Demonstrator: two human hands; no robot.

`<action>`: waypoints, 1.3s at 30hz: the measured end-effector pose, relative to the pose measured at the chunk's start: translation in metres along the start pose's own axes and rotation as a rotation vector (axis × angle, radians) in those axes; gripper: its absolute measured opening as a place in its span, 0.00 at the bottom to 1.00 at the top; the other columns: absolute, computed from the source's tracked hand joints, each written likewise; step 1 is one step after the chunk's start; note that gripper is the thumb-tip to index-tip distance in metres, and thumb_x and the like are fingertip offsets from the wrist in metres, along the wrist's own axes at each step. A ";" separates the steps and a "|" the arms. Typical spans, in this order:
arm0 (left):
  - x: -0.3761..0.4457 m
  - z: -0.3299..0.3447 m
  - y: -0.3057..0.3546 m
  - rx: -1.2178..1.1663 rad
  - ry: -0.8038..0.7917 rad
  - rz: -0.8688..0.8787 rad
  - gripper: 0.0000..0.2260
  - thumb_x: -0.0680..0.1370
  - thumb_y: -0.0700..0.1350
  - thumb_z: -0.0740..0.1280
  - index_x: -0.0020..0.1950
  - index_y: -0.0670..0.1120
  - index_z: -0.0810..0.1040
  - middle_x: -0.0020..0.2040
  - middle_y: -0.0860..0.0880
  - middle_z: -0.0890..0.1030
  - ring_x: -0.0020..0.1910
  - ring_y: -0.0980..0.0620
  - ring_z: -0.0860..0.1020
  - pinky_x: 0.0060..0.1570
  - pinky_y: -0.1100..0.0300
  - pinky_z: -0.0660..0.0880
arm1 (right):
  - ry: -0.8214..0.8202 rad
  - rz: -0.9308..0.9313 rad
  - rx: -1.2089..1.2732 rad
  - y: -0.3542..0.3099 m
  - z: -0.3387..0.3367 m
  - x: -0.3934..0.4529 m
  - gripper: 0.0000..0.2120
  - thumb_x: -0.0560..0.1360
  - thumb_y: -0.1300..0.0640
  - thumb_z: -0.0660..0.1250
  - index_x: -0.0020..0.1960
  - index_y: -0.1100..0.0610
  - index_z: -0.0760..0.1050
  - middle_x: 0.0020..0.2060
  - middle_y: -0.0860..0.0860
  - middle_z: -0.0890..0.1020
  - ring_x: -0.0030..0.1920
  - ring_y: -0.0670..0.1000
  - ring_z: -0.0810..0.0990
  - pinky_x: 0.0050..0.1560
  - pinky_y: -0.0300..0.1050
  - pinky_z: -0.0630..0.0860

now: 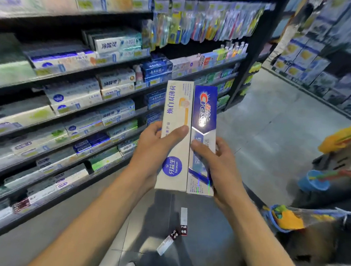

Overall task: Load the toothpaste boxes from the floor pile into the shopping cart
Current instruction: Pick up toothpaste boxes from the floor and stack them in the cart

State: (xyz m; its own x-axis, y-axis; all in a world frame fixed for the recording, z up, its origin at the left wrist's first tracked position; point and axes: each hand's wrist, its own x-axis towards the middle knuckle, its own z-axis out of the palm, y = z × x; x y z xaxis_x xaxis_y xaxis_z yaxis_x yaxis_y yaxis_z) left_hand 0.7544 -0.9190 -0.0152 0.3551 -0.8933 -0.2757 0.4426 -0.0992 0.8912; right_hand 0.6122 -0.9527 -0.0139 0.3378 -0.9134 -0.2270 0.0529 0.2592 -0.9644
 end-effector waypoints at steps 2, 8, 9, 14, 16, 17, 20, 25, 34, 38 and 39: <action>-0.010 -0.004 0.008 -0.018 0.024 0.021 0.17 0.77 0.43 0.74 0.63 0.43 0.77 0.52 0.44 0.87 0.47 0.41 0.86 0.45 0.43 0.84 | -0.028 -0.009 -0.034 -0.007 0.008 -0.005 0.22 0.75 0.53 0.74 0.63 0.57 0.70 0.49 0.54 0.87 0.46 0.58 0.88 0.49 0.58 0.84; -0.042 -0.031 0.017 -0.068 0.182 0.094 0.12 0.79 0.42 0.71 0.62 0.46 0.77 0.51 0.45 0.87 0.46 0.42 0.86 0.43 0.46 0.84 | -0.199 0.003 -0.069 -0.006 0.037 -0.003 0.21 0.75 0.57 0.74 0.63 0.58 0.70 0.51 0.55 0.87 0.47 0.59 0.87 0.49 0.57 0.84; -0.049 -0.036 0.016 -0.082 0.225 0.115 0.13 0.79 0.42 0.71 0.63 0.47 0.77 0.52 0.45 0.87 0.47 0.42 0.86 0.46 0.45 0.84 | -0.250 0.010 -0.069 -0.005 0.042 -0.003 0.18 0.76 0.59 0.73 0.62 0.58 0.71 0.51 0.55 0.87 0.47 0.59 0.87 0.46 0.54 0.84; -0.098 -0.063 0.010 -0.156 0.509 0.230 0.16 0.78 0.42 0.72 0.65 0.47 0.75 0.54 0.46 0.86 0.50 0.40 0.86 0.54 0.37 0.81 | -0.543 0.064 -0.116 0.001 0.080 -0.012 0.14 0.76 0.63 0.71 0.59 0.58 0.72 0.51 0.57 0.86 0.45 0.56 0.87 0.39 0.46 0.84; -0.126 -0.076 0.008 -0.174 0.640 0.261 0.17 0.77 0.43 0.73 0.65 0.48 0.75 0.54 0.46 0.86 0.49 0.40 0.86 0.54 0.37 0.81 | -0.682 0.114 -0.130 0.009 0.099 -0.026 0.14 0.76 0.61 0.71 0.60 0.57 0.72 0.50 0.56 0.87 0.46 0.58 0.87 0.42 0.50 0.85; -0.141 -0.084 0.006 -0.183 0.703 0.279 0.18 0.77 0.43 0.73 0.65 0.48 0.75 0.54 0.46 0.86 0.49 0.40 0.86 0.54 0.36 0.80 | -0.749 0.142 -0.131 0.014 0.111 -0.035 0.15 0.76 0.61 0.71 0.60 0.57 0.71 0.50 0.56 0.87 0.46 0.60 0.87 0.43 0.53 0.85; -0.191 -0.105 -0.001 -0.212 0.887 0.329 0.18 0.77 0.44 0.73 0.65 0.48 0.74 0.53 0.47 0.87 0.49 0.41 0.86 0.51 0.39 0.82 | -0.935 0.196 -0.152 0.028 0.144 -0.066 0.16 0.76 0.62 0.71 0.61 0.59 0.71 0.49 0.55 0.87 0.45 0.60 0.87 0.43 0.54 0.85; -0.277 -0.138 -0.019 -0.300 1.137 0.401 0.22 0.75 0.47 0.76 0.66 0.50 0.73 0.55 0.47 0.86 0.49 0.41 0.86 0.53 0.37 0.81 | -1.211 0.245 -0.228 0.053 0.195 -0.134 0.14 0.76 0.61 0.71 0.59 0.55 0.72 0.47 0.53 0.88 0.44 0.59 0.87 0.38 0.49 0.85; -0.454 -0.207 -0.070 -0.448 1.483 0.574 0.17 0.78 0.43 0.72 0.65 0.47 0.75 0.56 0.45 0.86 0.51 0.40 0.86 0.53 0.39 0.82 | -1.570 0.317 -0.318 0.122 0.285 -0.308 0.15 0.76 0.64 0.70 0.60 0.61 0.70 0.50 0.58 0.87 0.51 0.65 0.85 0.50 0.62 0.83; -0.546 -0.242 -0.093 -0.485 1.585 0.601 0.17 0.77 0.44 0.73 0.65 0.48 0.76 0.54 0.45 0.86 0.50 0.40 0.86 0.52 0.38 0.82 | -1.694 0.422 -0.363 0.156 0.319 -0.399 0.19 0.75 0.63 0.71 0.64 0.62 0.70 0.51 0.59 0.86 0.50 0.65 0.86 0.48 0.61 0.84; -0.569 -0.250 -0.099 -0.499 1.599 0.603 0.18 0.77 0.44 0.73 0.66 0.48 0.76 0.55 0.44 0.86 0.50 0.39 0.86 0.54 0.37 0.81 | -1.717 0.437 -0.378 0.164 0.326 -0.422 0.22 0.73 0.61 0.73 0.64 0.62 0.70 0.52 0.59 0.86 0.51 0.66 0.85 0.50 0.64 0.83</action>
State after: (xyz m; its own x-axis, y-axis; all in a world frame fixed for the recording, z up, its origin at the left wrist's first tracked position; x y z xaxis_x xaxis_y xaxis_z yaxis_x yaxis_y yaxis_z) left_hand 0.7147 -0.2911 -0.0366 0.7896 0.5339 -0.3025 0.0371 0.4505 0.8920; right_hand 0.7846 -0.4228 -0.0320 0.7691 0.5624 -0.3037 -0.4067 0.0641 -0.9113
